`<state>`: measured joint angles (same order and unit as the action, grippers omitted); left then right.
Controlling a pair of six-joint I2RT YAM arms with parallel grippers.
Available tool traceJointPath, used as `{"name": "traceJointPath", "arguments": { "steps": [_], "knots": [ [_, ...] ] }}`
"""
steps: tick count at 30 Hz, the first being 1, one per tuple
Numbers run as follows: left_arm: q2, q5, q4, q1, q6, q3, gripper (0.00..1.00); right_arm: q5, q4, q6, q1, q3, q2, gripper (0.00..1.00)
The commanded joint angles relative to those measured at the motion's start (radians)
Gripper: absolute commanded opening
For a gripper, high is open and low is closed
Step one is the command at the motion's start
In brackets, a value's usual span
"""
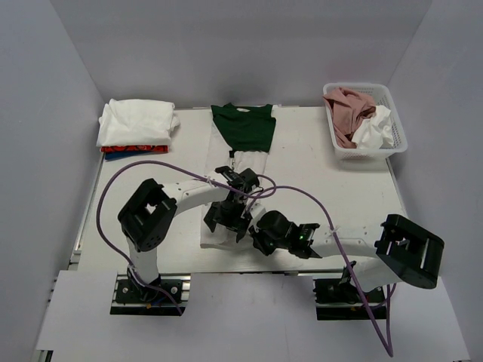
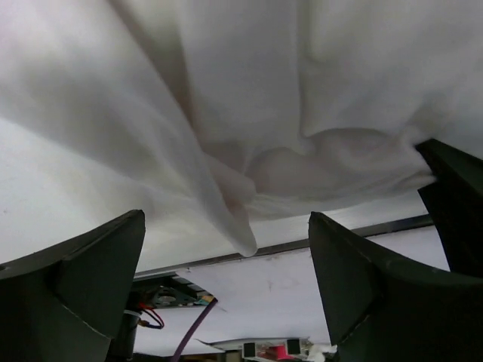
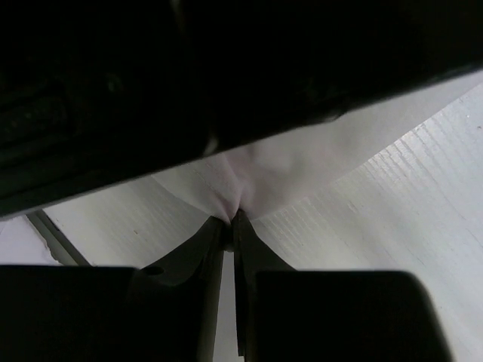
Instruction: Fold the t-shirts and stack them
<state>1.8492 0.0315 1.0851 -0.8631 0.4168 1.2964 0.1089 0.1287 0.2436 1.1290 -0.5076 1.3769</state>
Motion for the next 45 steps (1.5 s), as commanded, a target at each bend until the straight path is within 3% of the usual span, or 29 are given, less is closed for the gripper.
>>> {"name": "traceJointPath", "arguments": {
  "steps": [1,5,8,9,10,16,21,26,29,30,36,37,38,39,41,42,45],
  "knots": [
    [-0.031,0.036,-0.025,-0.007,0.003,-0.014,1.00,0.023,-0.072,-0.001,0.005,0.041,-0.002,0.15],
    [-0.164,-0.005,-0.034,0.002,0.063,-0.028,1.00,0.017,-0.077,-0.006,0.005,0.044,-0.041,0.30],
    [-0.275,-0.083,-0.034,0.012,0.151,-0.078,1.00,0.005,-0.112,-0.016,0.005,0.032,-0.105,0.47],
    [-0.351,-0.135,-0.045,0.021,0.175,-0.098,1.00,-0.003,-0.119,-0.012,0.008,0.023,-0.119,0.81],
    [-0.388,-0.146,-0.059,0.021,0.227,-0.150,1.00,-0.009,-0.161,-0.009,0.006,0.015,-0.157,0.90],
    [-0.504,-0.222,-0.062,0.110,0.418,-0.366,1.00,0.033,-0.302,0.098,0.005,-0.075,-0.223,0.90],
    [-0.571,-0.090,-0.283,0.163,0.427,-0.583,1.00,0.061,-0.449,0.279,-0.017,-0.166,-0.199,0.90],
    [-0.573,-0.024,-0.431,0.184,0.395,-0.649,0.98,0.015,-0.468,0.370,-0.037,-0.207,-0.118,0.90],
    [-0.536,0.011,-0.479,0.184,0.373,-0.675,0.81,-0.014,-0.477,0.384,-0.049,-0.238,-0.061,0.90],
    [-0.536,0.011,-0.493,0.184,0.363,-0.686,0.69,-0.018,-0.480,0.384,-0.051,-0.243,-0.020,0.90],
    [-0.531,0.073,-0.568,0.193,0.333,-0.733,0.39,-0.086,-0.500,0.356,-0.061,-0.310,0.098,0.90],
    [-0.532,0.073,-0.579,0.193,0.333,-0.733,0.25,-0.089,-0.498,0.353,-0.063,-0.315,0.109,0.90],
    [-0.541,0.073,-0.579,0.193,0.333,-0.744,0.16,-0.092,-0.505,0.350,-0.066,-0.325,0.122,0.90],
    [-0.553,0.064,-0.579,0.193,0.333,-0.744,0.00,-0.097,-0.500,0.346,-0.066,-0.327,0.137,0.85],
    [-0.567,0.048,-0.579,0.193,0.324,-0.744,0.00,-0.095,-0.500,0.335,-0.069,-0.328,0.152,0.73],
    [-0.567,0.039,-0.564,0.193,0.324,-0.744,0.00,-0.092,-0.500,0.335,-0.075,-0.336,0.157,0.59],
    [-0.614,0.039,-0.564,0.193,0.324,-0.744,0.00,-0.098,-0.483,0.315,-0.075,-0.342,0.180,0.36]
  ]
}}
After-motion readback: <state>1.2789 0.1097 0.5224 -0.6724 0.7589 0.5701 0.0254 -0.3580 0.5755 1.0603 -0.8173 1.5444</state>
